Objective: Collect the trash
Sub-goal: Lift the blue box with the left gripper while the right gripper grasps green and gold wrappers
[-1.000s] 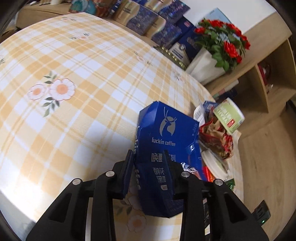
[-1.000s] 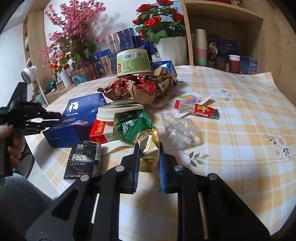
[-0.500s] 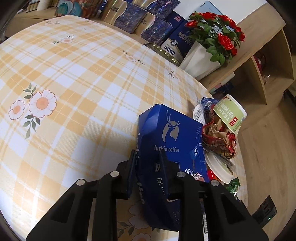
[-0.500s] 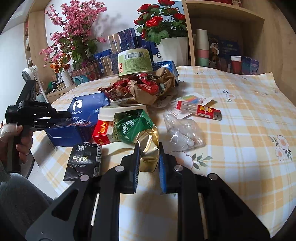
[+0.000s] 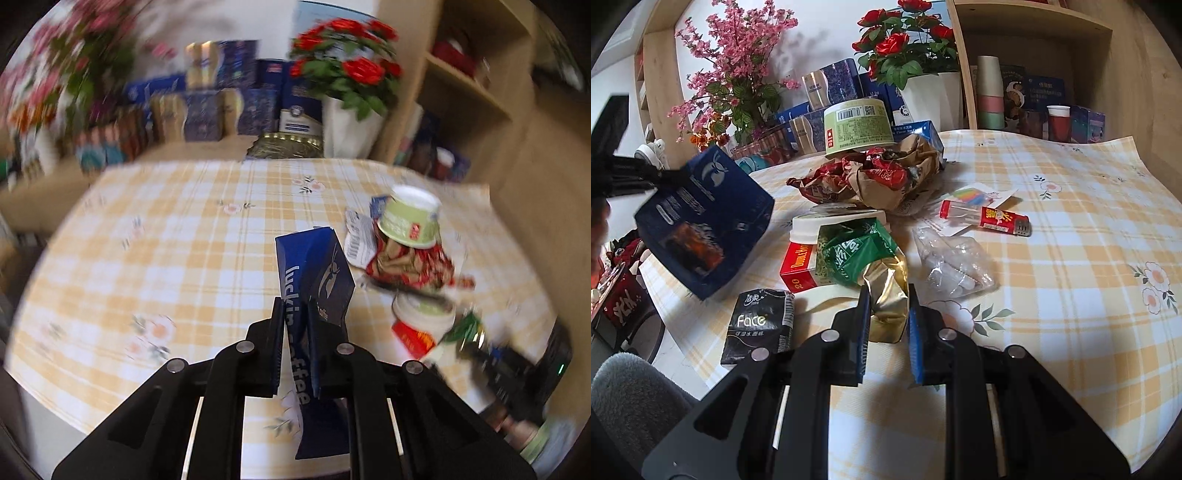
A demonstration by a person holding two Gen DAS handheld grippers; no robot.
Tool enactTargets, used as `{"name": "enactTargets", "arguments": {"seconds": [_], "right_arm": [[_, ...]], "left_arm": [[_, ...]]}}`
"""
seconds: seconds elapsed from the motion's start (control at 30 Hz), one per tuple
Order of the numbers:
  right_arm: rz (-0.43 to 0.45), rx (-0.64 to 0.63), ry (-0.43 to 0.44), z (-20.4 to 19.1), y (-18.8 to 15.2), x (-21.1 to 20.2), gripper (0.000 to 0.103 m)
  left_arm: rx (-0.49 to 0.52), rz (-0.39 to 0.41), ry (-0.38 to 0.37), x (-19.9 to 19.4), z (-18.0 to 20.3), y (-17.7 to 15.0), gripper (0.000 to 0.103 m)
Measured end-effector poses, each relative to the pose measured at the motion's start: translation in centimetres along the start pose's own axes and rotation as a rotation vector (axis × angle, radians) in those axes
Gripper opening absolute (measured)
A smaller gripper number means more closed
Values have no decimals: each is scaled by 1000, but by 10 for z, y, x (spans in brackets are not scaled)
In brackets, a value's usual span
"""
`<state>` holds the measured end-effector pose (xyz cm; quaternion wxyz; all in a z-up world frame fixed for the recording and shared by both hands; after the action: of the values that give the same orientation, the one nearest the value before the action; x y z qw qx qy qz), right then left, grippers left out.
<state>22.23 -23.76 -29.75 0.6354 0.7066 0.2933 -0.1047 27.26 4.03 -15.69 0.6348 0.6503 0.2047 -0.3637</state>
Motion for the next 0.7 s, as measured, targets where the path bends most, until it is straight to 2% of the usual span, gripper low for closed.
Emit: {"name": "enactTargets", "arguments": {"seconds": [0.07,0.2,0.47,0.7], "right_arm": [[0,-3,2,0,0,-1,21],[3,2,2,2,0,-2,21],[3,20,-2,10,-1,-5,21],[12,45,3,14,1,-7,21]], "left_arm": [[95,-8,34,-6,17,3,12],[210,-36,47,-2,50,-2,12],[185,-48,-27,14,80,-2,13],[215,1,3,10,86,-1,11]]}}
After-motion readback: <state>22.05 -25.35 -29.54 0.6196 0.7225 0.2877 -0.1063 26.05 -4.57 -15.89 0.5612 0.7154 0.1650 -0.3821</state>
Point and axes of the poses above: each gripper's, at about its wrist camera, not at the fingertips, and x roughly the way its jaws point, z to its right, y to its top, the point moved 4 cm from there along x, roughly the way its jaws point
